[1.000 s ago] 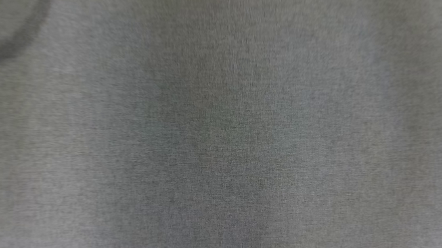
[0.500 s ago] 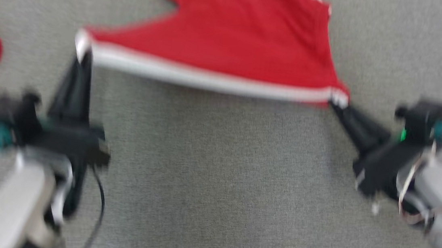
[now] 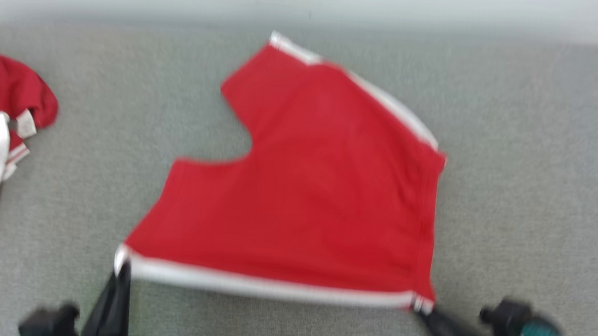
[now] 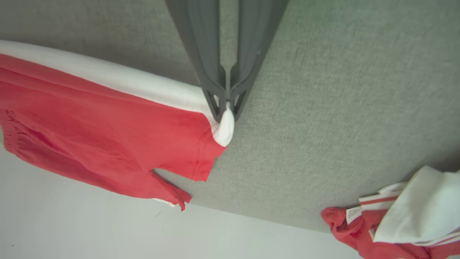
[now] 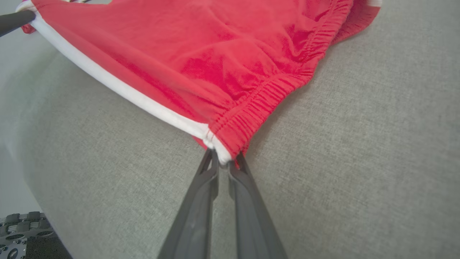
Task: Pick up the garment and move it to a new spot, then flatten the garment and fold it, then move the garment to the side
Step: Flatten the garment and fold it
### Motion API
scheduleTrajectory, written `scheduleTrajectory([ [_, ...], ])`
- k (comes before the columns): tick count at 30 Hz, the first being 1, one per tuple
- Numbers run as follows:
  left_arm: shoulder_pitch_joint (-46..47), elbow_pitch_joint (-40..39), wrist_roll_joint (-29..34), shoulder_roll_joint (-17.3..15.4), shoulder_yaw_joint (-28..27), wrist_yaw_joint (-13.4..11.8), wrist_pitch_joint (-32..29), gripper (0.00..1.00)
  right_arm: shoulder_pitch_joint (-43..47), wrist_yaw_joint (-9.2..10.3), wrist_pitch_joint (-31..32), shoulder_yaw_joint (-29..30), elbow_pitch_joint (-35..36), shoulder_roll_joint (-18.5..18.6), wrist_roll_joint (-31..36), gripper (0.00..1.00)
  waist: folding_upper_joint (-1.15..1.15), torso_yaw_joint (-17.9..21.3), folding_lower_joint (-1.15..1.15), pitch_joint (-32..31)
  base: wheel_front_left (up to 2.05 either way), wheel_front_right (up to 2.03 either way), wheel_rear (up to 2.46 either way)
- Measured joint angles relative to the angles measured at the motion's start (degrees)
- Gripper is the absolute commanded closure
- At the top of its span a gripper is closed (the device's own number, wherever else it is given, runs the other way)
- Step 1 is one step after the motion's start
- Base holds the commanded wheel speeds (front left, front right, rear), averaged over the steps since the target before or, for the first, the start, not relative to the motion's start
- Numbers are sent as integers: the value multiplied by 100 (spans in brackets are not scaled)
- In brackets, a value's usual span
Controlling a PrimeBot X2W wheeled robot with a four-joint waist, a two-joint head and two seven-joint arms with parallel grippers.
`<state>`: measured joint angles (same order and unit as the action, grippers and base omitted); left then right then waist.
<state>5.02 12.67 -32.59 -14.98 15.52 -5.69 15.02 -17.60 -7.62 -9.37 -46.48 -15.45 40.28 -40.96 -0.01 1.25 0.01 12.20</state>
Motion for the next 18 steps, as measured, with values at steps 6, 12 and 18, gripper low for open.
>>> scheduleTrajectory([
  [6, -918, -44, 179, 186, -401, 166, 0, 100, 1410, -1, 425, 437, 600, -260, 222, 100, 0, 11, 1, -473, 0, 0, 0],
  [12, -1212, -265, 457, 231, -661, 307, 0, 100, 2210, 0, 808, 1235, 1306, -532, 486, 100, 0, 86, 0, -721, 0, 0, 0],
  [18, -811, -521, 753, -4, -599, 477, -59, 100, 2256, 4, 1198, 1536, 1889, -790, 526, 100, 1, 287, -1, -697, 0, 0, 0],
])
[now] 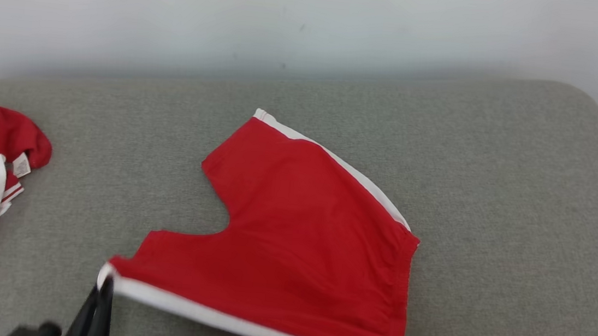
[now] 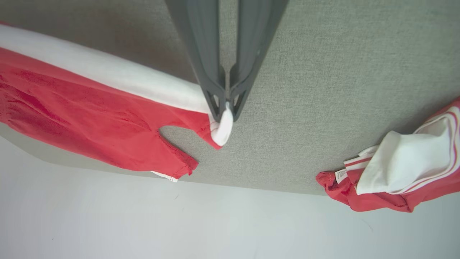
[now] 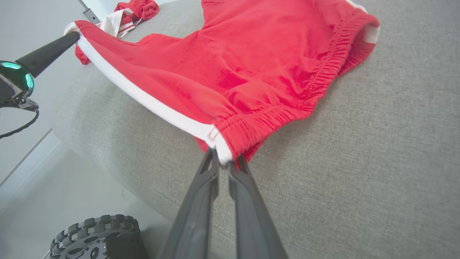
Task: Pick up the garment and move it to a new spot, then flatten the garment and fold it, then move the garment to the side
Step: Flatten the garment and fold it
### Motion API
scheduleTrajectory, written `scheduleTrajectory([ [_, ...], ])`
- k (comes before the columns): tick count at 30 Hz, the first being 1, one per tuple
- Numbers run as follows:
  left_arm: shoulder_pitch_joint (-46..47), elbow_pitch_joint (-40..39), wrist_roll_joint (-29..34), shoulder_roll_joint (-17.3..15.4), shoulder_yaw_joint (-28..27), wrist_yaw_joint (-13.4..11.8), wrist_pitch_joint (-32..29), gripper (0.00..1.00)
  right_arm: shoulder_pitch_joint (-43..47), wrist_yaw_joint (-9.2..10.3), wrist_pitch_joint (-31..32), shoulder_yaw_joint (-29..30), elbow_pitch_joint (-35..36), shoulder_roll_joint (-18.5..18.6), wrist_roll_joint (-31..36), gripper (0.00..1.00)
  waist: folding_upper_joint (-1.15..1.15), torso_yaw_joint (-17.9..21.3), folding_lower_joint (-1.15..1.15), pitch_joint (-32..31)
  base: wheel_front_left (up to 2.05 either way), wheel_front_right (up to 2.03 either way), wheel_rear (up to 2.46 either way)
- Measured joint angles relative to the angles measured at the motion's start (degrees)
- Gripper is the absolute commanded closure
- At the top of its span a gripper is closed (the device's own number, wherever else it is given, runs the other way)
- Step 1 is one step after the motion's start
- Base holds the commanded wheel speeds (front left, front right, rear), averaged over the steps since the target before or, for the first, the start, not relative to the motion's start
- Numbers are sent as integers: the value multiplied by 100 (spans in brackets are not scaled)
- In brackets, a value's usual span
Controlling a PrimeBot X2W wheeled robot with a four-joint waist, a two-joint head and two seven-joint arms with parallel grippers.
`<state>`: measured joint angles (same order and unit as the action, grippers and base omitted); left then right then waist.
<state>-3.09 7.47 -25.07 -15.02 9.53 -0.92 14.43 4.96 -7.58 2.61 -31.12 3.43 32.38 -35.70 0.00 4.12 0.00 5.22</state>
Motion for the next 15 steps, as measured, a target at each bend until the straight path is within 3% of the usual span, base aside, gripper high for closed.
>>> scheduleTrajectory([
  [8, 1434, 98, 210, -625, 171, 426, -689, 100, -676, 1, 192, 116, 120, -394, -29, 100, 1, 297, -1, 213, 0, 0, 0],
  [15, 2973, 544, 431, -1190, 495, 712, -1458, 100, -1561, 2, 9, 52, -283, -816, -172, 100, 1, 657, -1, 665, 0, 0, 0],
])
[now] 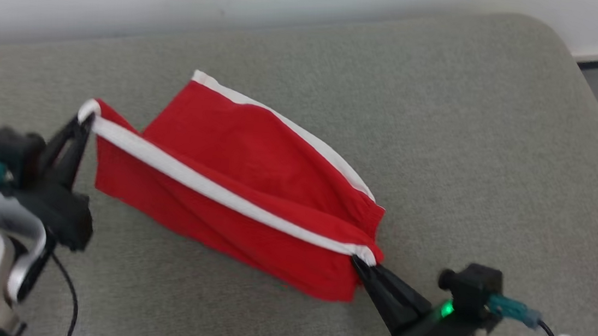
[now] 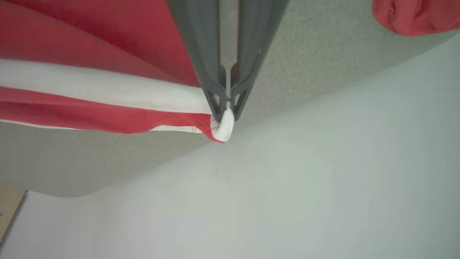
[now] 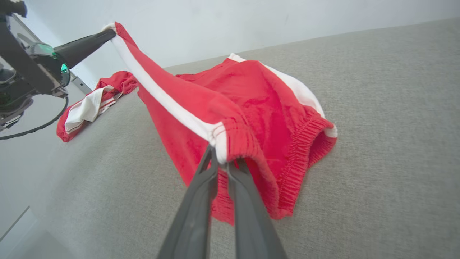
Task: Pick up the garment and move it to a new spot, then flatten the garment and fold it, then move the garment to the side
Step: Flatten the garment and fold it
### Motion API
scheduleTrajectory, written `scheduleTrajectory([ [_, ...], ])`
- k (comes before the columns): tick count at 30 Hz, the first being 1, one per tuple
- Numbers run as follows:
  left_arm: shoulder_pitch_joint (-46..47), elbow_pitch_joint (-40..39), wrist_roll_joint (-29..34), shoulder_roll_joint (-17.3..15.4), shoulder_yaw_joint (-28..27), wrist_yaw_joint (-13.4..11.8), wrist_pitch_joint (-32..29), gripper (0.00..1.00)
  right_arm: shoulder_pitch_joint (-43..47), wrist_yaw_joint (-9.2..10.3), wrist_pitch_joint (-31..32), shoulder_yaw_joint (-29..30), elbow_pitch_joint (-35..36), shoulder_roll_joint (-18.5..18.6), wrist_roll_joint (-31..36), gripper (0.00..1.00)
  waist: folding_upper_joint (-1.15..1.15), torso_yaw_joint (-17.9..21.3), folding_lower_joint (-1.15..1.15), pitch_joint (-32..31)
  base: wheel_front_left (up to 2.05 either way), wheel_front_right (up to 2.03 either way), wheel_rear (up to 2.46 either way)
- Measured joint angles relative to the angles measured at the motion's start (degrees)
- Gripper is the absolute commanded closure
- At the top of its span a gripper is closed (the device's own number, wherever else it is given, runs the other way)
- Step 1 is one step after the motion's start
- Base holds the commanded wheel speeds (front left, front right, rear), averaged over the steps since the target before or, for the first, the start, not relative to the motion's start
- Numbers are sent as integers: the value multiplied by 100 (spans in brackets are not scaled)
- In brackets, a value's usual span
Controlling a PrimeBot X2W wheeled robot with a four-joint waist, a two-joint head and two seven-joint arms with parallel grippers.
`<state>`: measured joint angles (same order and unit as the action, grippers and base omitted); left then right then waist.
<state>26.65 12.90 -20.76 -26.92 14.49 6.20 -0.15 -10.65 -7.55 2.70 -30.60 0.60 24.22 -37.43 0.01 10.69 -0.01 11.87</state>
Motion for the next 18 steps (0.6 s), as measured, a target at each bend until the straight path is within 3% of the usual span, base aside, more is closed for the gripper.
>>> scheduleTrajectory([
  [11, 1968, 1252, 56, -396, 658, 122, -715, 100, -1340, -1, -531, -390, -1048, -559, -163, 100, 1, 641, -1, 850, 0, 0, 0],
  [18, 2819, 2050, 21, -563, 1310, 135, -713, 100, -1926, -1, -828, -502, -1617, -855, -255, 100, 1, 964, -1, 1277, 0, 0, 0],
])
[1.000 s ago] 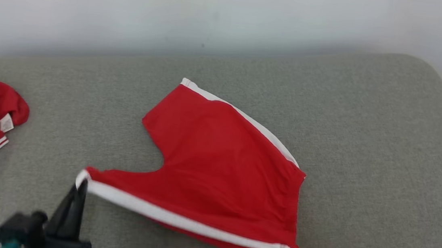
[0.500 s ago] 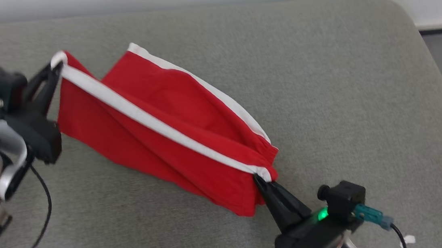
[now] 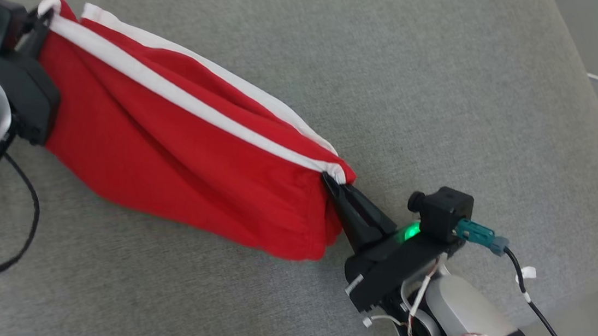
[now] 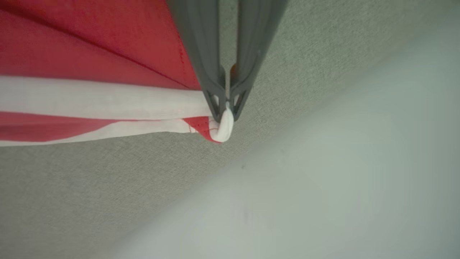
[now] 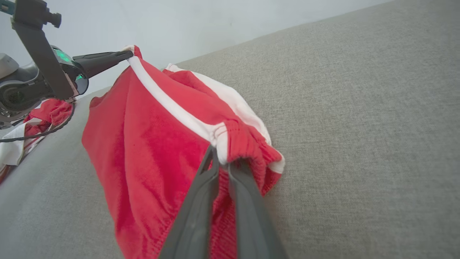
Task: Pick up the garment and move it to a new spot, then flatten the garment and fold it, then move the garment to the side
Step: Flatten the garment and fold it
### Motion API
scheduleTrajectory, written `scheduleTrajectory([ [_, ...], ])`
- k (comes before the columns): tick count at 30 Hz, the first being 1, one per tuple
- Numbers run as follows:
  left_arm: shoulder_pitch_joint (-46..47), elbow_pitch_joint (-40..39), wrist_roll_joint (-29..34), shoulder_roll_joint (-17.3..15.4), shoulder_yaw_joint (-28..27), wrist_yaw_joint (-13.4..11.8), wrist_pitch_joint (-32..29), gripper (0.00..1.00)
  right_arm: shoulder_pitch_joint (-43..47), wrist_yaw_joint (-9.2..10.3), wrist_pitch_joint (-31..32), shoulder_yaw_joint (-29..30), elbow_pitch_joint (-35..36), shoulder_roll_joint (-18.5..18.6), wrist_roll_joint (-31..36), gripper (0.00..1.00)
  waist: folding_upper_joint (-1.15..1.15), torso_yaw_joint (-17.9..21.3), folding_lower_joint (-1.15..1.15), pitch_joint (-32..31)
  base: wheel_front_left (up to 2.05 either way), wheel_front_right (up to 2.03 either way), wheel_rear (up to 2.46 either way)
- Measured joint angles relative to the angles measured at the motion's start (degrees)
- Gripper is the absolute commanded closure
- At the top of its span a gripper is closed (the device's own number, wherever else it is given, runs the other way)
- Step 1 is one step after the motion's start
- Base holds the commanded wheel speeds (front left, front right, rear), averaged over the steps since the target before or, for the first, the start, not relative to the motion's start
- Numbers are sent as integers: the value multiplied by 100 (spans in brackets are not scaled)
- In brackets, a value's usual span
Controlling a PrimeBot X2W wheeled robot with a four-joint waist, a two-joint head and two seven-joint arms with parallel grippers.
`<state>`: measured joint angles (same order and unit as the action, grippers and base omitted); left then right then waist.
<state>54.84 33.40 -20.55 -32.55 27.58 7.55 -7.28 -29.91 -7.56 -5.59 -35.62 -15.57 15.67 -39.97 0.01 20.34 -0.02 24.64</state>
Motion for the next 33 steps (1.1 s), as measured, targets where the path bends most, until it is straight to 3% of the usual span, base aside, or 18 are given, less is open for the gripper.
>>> scheduleTrajectory([
  [9, 588, 713, -324, 4, 593, 0, 495, 100, -300, 0, -300, -155, -457, -209, -38, 100, 0, 194, 1, 255, 0, 0, 0],
  [10, 631, 795, -325, 9, 668, 0, 549, 100, -315, 0, -320, -172, -485, -208, -45, 75, 0, 193, 1, 249, 0, 0, 0],
  [11, 655, 877, -327, 23, 727, 0, 614, 53, -322, 0, -356, -188, -508, -208, -45, 34, 0, 188, 1, 236, 0, 0, 0],
  [12, 667, 969, -349, 47, 744, 0, 688, 0, -323, 0, -374, -204, -513, -201, -55, 0, 0, 182, 2, 215, 0, 0, 0],
  [18, 734, 1322, -510, 142, 835, -1, 1196, 0, -231, 1, -597, -152, -274, 75, 9, 0, 0, 143, 2, -17, 0, 0, 0],
  [23, 655, 1448, -712, 145, 727, -10, 1768, 0, 202, 1, -684, 254, 127, 365, 292, 0, -1, 89, 3, -357, 0, 0, 0],
  [27, 449, 1412, -761, 88, 644, -104, 2023, 0, 429, 1, -823, 700, 358, 339, 679, 0, -1, 64, 3, -587, 0, 0, 0],
  [33, 1, 1235, -813, -16, 619, -166, 2108, 0, 914, 1, -916, 1212, 516, -21, 1118, 0, -1, 46, 3, -832, 0, 0, 0],
])
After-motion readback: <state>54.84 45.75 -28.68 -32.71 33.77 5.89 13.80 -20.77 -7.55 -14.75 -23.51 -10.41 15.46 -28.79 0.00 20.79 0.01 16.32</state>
